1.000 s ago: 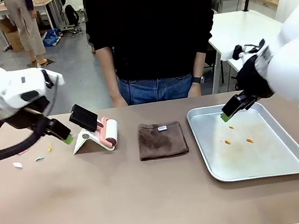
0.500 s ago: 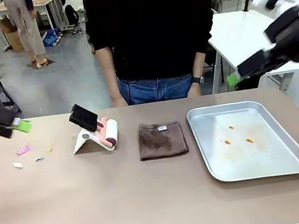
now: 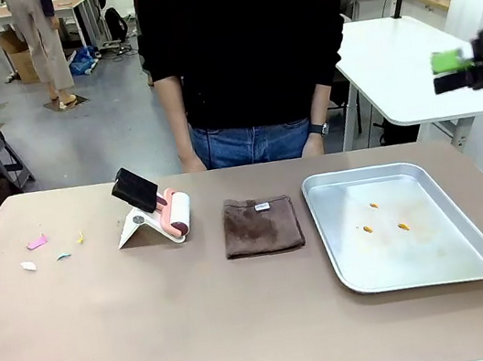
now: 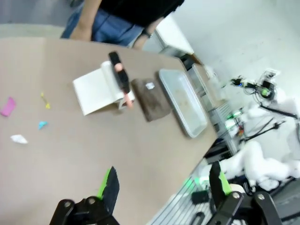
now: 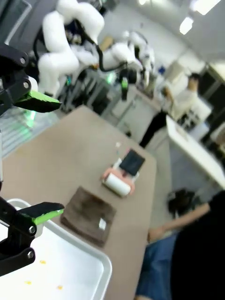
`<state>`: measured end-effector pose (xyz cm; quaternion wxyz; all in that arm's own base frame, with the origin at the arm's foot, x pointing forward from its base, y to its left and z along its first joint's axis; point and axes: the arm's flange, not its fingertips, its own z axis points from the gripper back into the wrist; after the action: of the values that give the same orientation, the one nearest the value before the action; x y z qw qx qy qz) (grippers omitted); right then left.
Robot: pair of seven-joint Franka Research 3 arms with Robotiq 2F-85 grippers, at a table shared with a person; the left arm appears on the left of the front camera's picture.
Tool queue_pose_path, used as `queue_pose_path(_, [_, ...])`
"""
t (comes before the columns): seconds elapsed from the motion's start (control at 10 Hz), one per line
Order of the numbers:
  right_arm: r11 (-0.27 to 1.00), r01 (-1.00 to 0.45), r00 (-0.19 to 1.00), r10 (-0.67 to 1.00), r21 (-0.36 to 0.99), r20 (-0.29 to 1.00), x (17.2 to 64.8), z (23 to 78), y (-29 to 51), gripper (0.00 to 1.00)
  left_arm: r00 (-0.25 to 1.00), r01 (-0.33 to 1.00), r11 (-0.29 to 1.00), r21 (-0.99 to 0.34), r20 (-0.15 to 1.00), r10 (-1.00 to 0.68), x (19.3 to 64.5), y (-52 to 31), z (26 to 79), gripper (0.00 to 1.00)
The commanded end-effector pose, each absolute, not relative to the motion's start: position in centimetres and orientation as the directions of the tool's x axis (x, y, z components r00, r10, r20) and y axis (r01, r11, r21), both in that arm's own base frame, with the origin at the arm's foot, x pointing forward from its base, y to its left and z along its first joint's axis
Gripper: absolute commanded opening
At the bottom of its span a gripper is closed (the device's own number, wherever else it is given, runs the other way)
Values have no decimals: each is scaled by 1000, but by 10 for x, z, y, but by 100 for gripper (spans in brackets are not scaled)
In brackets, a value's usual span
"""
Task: Clean the surface of the table.
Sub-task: Hold the Lint Roller with your left hand and the towel with your right hand.
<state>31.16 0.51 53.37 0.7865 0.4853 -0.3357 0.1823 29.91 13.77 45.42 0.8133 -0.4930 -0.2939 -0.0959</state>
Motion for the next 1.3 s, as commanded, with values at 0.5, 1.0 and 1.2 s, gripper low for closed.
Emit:
queue_pose_path(0.5, [235, -463, 866, -84, 855, 492, 204, 259, -48, 100, 790, 464, 404, -788, 575, 215, 313, 60, 431, 100])
queue_pose_path(1.0, [217, -429, 884, -101, 877, 457, 265, 234, -124, 100, 817, 384, 434, -815, 519, 253, 319, 65, 414, 100])
queue_pose_path(1.2, [217, -429, 884, -101, 877, 457, 265, 234, -124, 100, 829, 382, 421, -822, 507, 238, 347, 85, 428, 100])
